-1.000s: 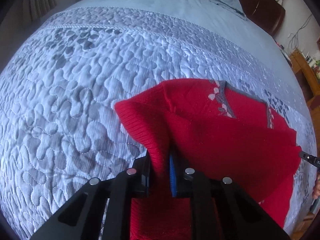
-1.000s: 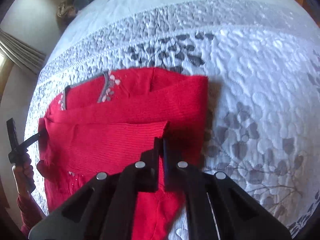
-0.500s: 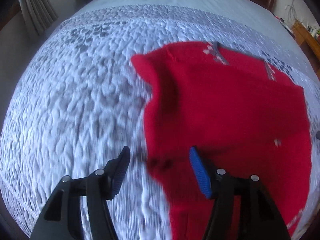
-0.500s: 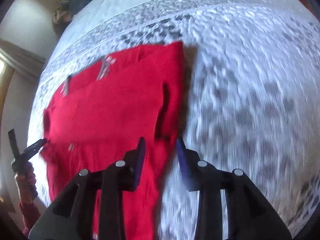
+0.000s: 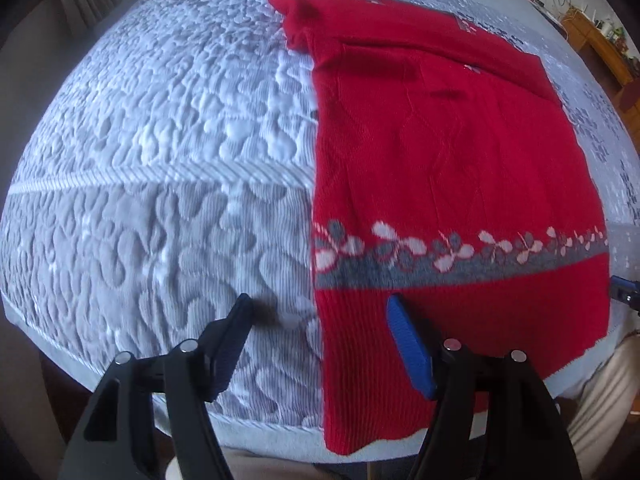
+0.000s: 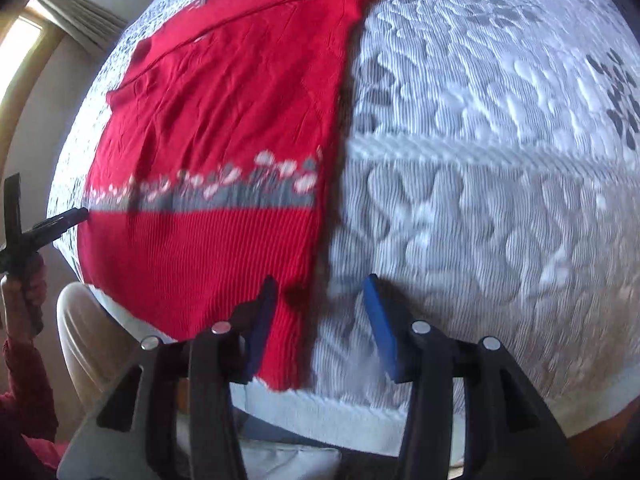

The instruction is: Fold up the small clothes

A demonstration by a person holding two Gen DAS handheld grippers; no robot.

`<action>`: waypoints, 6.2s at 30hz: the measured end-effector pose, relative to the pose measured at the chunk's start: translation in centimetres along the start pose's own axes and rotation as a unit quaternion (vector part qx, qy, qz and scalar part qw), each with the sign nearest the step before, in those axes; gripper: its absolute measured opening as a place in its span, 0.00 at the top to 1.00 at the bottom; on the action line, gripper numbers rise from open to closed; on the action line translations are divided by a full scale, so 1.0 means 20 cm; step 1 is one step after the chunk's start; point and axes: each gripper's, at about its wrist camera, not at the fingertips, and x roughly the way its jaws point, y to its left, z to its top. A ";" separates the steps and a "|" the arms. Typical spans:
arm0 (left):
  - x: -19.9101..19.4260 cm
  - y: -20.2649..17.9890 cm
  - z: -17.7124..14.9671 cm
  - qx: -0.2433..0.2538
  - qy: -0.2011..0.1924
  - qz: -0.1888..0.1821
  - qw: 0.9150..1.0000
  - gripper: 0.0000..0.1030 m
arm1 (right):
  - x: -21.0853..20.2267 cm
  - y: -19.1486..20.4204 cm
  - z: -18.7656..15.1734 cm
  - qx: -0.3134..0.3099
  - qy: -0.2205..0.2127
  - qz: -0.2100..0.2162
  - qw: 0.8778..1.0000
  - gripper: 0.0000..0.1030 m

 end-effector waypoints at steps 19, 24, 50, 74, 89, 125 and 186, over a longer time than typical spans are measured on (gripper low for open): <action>-0.14 0.00 -0.28 -0.053 0.021 -0.096 0.994 0.91 | -0.09 0.07 -0.12 0.007 -0.012 0.099 0.995 0.96; -0.31 0.06 -0.10 -0.073 -0.032 -0.138 0.987 0.91 | -0.27 0.09 0.00 0.012 -0.044 0.138 0.989 0.96; -0.21 0.17 0.51 -0.052 -0.116 -0.092 0.988 0.36 | -0.22 -0.17 0.76 0.051 -0.064 0.108 0.991 0.75; 0.13 -0.02 0.61 0.070 -0.051 -0.112 0.990 0.77 | 0.09 0.07 0.87 -0.070 -0.024 0.053 0.996 0.57; 0.17 -0.03 0.66 0.066 -0.046 -0.112 0.990 0.81 | 0.13 0.10 0.88 -0.107 -0.022 0.034 0.993 0.46; 0.08 -0.08 0.62 0.065 -0.095 -0.102 0.988 0.89 | 0.19 0.07 0.84 -0.117 -0.026 0.051 0.991 0.93; -0.07 -0.07 1.07 0.000 -0.145 -0.143 0.979 0.93 | -0.20 0.04 1.22 -0.072 -0.119 0.070 0.988 0.94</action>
